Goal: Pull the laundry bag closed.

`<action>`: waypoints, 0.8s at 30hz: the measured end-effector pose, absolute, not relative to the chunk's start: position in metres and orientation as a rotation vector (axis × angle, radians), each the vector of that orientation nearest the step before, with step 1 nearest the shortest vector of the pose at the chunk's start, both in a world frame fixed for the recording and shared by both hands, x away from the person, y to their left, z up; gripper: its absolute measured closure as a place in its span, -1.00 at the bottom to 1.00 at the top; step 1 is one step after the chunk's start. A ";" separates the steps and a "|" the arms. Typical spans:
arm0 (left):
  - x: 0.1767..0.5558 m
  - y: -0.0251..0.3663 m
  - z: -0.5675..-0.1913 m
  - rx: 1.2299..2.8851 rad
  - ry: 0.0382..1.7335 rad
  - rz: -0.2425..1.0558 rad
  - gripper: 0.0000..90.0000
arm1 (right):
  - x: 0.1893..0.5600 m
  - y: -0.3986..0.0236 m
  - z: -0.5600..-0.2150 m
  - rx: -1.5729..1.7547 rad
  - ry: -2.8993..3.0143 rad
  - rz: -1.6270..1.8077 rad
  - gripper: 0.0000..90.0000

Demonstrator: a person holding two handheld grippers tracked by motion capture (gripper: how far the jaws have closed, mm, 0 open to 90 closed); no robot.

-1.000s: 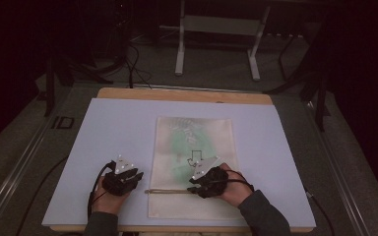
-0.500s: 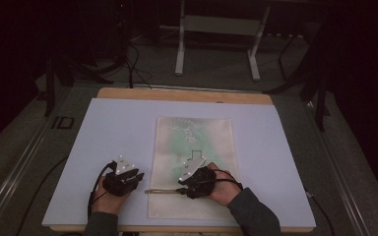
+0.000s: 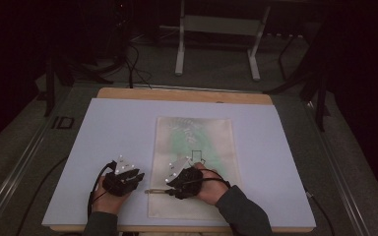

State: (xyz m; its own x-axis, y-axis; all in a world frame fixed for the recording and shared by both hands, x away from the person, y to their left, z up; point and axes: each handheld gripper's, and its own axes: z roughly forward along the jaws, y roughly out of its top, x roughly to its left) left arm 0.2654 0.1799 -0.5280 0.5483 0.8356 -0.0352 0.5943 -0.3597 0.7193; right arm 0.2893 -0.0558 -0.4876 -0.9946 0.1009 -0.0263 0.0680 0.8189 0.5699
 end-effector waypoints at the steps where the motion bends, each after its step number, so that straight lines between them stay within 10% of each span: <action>1: 0.265 0.180 -0.528 2.087 1.146 0.443 0.55 | 0.290 -0.054 -0.488 0.141 2.943 0.919 0.58; 24: 0.266 0.185 -0.527 2.071 1.162 0.436 0.56 | 0.295 -0.022 -0.498 0.116 2.976 0.882 0.68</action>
